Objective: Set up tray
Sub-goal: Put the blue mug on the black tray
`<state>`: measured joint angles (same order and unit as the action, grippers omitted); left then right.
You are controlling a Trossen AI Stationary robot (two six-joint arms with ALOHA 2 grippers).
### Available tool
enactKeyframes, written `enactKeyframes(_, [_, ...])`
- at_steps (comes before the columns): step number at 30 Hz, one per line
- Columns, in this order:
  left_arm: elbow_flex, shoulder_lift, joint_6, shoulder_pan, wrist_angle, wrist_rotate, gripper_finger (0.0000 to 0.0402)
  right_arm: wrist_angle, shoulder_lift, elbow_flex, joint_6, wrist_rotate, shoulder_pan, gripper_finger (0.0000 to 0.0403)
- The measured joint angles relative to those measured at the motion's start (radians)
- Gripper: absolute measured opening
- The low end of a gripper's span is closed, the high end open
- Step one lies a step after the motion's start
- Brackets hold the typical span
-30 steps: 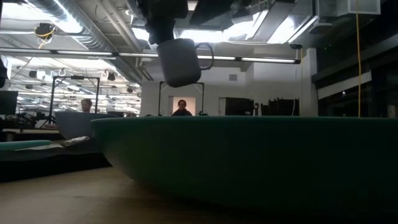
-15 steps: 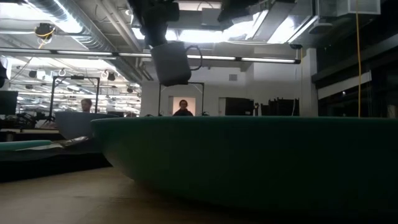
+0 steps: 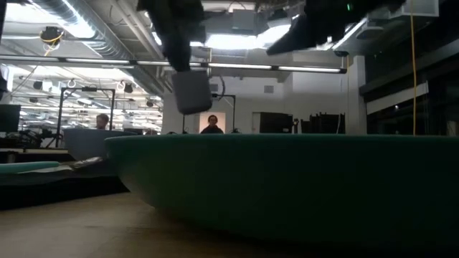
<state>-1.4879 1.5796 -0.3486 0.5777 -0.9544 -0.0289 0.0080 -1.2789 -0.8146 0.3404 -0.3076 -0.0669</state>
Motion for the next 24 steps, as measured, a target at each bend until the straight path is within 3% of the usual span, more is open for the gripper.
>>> enactKeyframes(5, [0.000, 0.072, -0.014, 0.092, 0.016, -0.064, 0.0003, 0.205, -0.001, 0.150, -0.025, 0.021, 0.031, 0.0008])
enactKeyframes(13, [-0.031, 0.201, -0.043, 0.200, 0.055, -0.064, 0.0003, 0.437, -0.002, 0.290, -0.027, 0.050, 0.082, 0.0009])
enactKeyframes(20, [-0.229, 0.348, -0.059, 0.253, -0.066, -0.105, 0.0003, 0.477, -0.002, 0.316, -0.129, 0.126, 0.110, 0.0009])
enactKeyframes(24, [-0.264, 0.382, -0.064, 0.262, -0.083, -0.112, 0.0003, 0.483, -0.003, 0.331, -0.130, 0.126, 0.109, 0.0009])
